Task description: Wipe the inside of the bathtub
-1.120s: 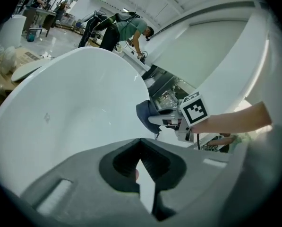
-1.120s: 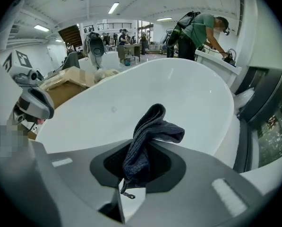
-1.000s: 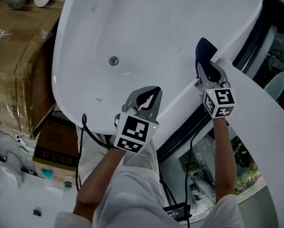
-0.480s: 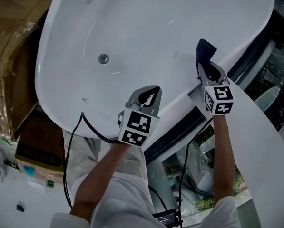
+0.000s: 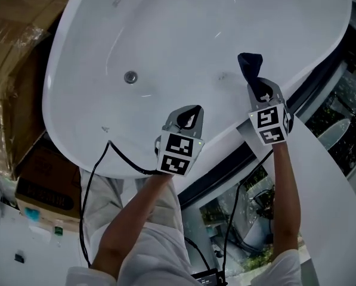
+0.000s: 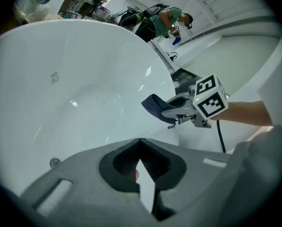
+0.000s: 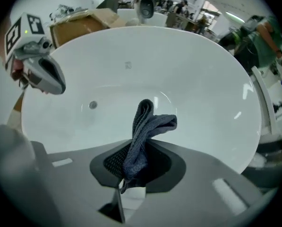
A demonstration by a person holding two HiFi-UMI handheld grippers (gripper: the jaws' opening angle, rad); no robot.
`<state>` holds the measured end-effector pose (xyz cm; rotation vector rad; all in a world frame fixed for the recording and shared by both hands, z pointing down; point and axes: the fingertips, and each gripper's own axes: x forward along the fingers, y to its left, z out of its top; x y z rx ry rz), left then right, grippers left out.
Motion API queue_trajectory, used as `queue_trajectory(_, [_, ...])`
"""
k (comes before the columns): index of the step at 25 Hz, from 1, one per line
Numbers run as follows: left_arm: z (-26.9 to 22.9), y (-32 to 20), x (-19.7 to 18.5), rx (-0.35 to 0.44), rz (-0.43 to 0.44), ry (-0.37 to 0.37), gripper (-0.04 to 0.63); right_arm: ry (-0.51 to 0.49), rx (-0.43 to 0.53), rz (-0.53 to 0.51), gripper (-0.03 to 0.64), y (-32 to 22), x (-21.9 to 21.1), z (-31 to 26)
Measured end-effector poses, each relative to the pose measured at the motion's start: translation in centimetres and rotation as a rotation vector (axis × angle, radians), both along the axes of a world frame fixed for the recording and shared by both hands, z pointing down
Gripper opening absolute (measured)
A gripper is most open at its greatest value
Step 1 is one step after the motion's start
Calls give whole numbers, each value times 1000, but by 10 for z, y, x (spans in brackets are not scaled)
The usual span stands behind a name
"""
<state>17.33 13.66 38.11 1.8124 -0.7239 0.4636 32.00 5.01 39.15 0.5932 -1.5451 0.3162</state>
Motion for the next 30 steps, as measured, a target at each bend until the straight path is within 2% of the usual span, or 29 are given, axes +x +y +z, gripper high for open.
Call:
queue_trajectory(3, [3, 3, 5, -6, 4, -1, -2, 116, -35, -175, 72, 2, 11, 5])
queue_trajectory(7, [8, 9, 9, -15, 18, -6, -2, 253, -44, -351, 71, 0, 26, 12])
queue_trajectory(12, [10, 9, 11, -11, 19, -9, -2, 346, -90, -465, 71, 7, 38, 29])
queue_trajectory(15, [12, 7, 14, -7, 19, -12, -2, 361, -146, -467, 71, 13, 44, 42])
queue_trajectory(20, [15, 9, 19, -6, 25, -13, -2, 367, -260, -413, 71, 24, 57, 60])
queue_trajectory(24, [17, 15, 20, -12, 34, -12, -2, 371, -411, -327, 71, 40, 66, 71])
queue_trajectory(30, [16, 20, 23, -17, 47, -8, -2, 361, -541, -183, 71, 37, 64, 77])
